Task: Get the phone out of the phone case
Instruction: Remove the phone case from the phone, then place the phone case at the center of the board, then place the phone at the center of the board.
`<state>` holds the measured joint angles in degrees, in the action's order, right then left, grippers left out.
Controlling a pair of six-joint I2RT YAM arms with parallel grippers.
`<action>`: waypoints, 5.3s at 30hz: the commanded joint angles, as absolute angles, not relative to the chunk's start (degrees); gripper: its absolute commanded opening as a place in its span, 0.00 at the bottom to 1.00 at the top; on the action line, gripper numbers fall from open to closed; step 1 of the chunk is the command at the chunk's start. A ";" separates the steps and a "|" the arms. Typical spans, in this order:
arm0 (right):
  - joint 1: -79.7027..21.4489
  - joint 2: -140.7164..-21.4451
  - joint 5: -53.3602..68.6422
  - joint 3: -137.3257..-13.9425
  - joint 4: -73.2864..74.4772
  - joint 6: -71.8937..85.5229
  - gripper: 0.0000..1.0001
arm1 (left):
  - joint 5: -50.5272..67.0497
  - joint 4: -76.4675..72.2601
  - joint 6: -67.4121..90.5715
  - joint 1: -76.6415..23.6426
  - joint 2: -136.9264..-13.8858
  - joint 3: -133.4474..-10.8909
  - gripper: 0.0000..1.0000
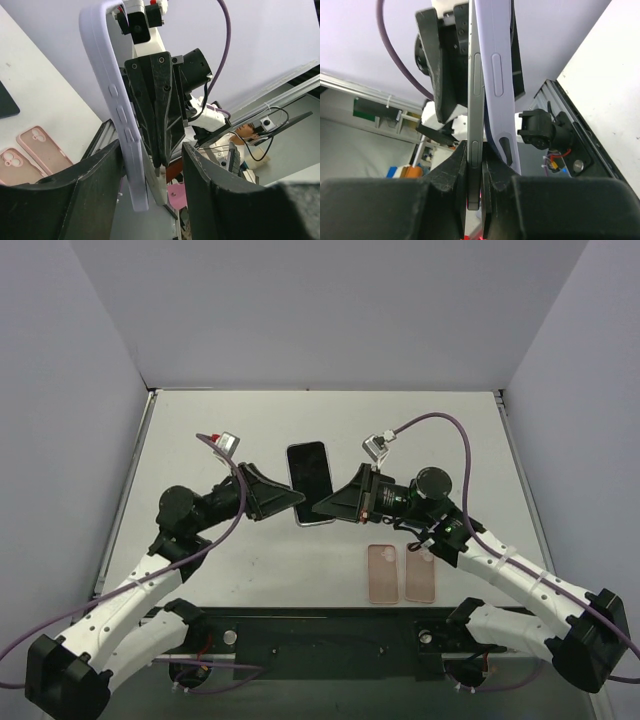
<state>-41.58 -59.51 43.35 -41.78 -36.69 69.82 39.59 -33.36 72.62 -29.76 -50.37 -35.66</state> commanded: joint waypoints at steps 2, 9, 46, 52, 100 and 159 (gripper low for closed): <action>-40.61 -56.61 39.55 -42.63 -48.69 74.97 0.00 | 36.65 -41.48 73.21 -30.15 -45.10 -32.35 0.59; -39.82 -56.08 39.81 -42.01 -51.68 77.87 0.00 | 36.82 -41.75 72.69 -30.23 -42.98 -29.71 0.42; -36.22 -43.95 32.62 -44.82 -6.70 49.58 0.00 | 6.65 6.43 56.51 -32.87 -43.85 -36.31 0.00; -31.56 -41.22 27.95 -46.14 1.67 44.65 0.00 | 2.40 -6.41 66.96 -47.18 -44.30 -21.72 0.00; -29.00 -72.05 23.21 -43.85 -22.24 58.53 0.00 | -11.34 -16.37 104.94 -74.62 -69.45 -15.11 0.82; -22.24 -98.09 23.38 -35.51 -28.49 50.19 0.46 | -28.74 17.58 55.81 -60.82 -41.57 -43.33 0.85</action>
